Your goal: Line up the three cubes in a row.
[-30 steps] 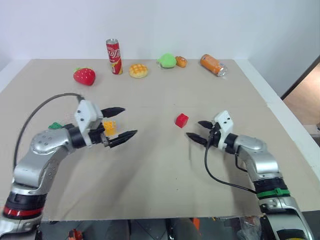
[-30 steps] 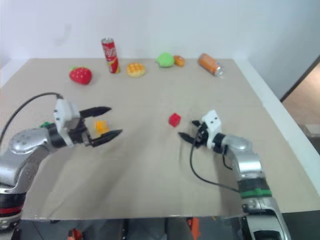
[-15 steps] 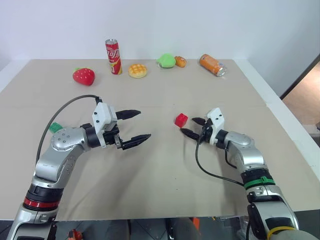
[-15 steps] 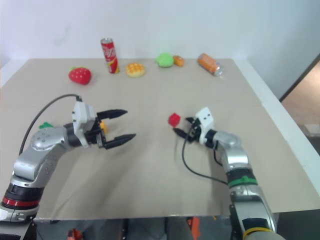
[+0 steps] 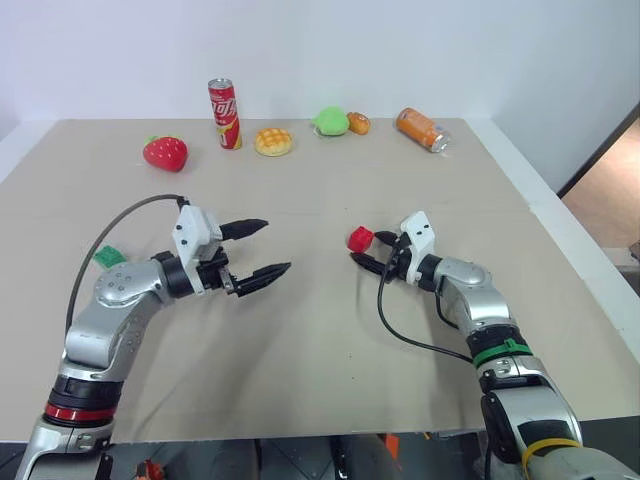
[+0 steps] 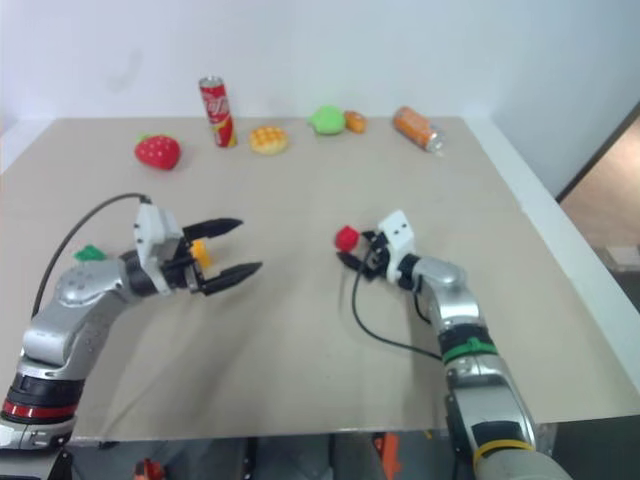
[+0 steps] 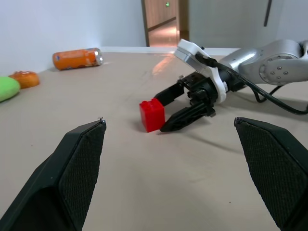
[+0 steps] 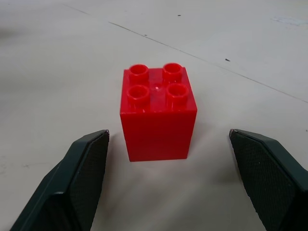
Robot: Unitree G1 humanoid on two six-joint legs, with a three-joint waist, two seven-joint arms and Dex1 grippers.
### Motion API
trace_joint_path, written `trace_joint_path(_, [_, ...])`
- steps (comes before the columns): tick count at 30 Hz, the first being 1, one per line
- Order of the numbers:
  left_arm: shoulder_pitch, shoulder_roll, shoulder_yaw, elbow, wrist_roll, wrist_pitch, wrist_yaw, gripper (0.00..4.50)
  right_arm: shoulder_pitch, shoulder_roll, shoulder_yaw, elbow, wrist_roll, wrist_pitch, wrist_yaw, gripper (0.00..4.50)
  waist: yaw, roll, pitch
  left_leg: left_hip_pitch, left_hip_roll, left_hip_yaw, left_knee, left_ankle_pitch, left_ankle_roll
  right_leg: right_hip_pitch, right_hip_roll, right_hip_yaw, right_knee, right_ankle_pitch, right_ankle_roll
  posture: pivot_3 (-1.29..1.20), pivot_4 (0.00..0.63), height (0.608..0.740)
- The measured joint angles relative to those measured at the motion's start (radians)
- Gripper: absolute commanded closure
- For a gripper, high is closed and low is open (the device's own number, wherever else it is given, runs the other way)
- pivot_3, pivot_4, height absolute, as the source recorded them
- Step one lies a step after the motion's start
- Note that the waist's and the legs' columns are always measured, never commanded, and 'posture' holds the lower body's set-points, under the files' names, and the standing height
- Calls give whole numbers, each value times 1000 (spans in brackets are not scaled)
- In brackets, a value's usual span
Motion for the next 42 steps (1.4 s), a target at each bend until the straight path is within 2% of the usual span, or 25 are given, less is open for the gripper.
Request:
trace_joint_path(3, [16, 8, 20, -8, -8, 13, 5, 0, -1, 1, -1, 1, 6, -1, 18, 1160, 0, 0, 0, 0, 0, 0, 0, 0, 0, 0, 0, 0, 0, 0, 0, 0, 150, 740])
trace_joint_path(9, [14, 52, 77, 6, -28, 18, -7, 0, -1, 1, -7, 1, 18, -1, 54, 3267, 0, 0, 0, 0, 0, 0, 0, 0, 0, 0, 0, 0, 0, 0, 0, 0, 150, 740])
trace_joint_path(20, [20, 67, 125, 48, -76, 60, -2, 0, -19, -2, -11, 16, 18, 13, 81, 3328, -3, 0, 0, 0, 0, 0, 0, 0, 0, 0, 0, 0, 0, 0, 0, 0, 150, 740])
trace_joint_path(23, [76, 89, 119, 26, -99, 89, -60, 0, -12, -45, 7, -41, 23, 60, 171, 3328, -3, 0, 0, 0, 0, 0, 0, 0, 0, -1, 0, 0, 0, 0, 0, 0, 150, 740])
trace_joint_path(27, [128, 161, 104, 16, -115, 105, -184, 0, 29, -160, 60, -242, 62, 138, 387, 3328, -2, 1, 0, 0, 0, 0, -1, 0, 0, -1, 0, 0, 0, -1, 0, 0, 150, 740])
trace_joint_path(31, [131, 185, 73, 39, -93, 89, -252, 0, 91, -250, 122, -397, 87, 179, 548, 3328, 0, 1, 0, 0, 0, 0, 0, 0, 0, -1, 0, 0, 0, -1, -1, 0, 150, 740])
trace_joint_path(37, [130, 185, 70, 65, -84, 90, -272, 0, 129, -265, 153, -438, 87, 186, 601, 3328, -3, 1, 0, 1, 0, 0, 0, 0, 0, -1, 0, 0, 1, 0, -2, 0, 150, 740])
trace_joint_path(42, [157, 185, 75, 16, -97, 107, -261, 0, 128, -265, 152, -393, 87, 145, 602, 3328, -2, 1, 0, 0, 0, 1, 0, 0, 0, -1, 0, 0, 0, -1, -1, 0, 150, 740])
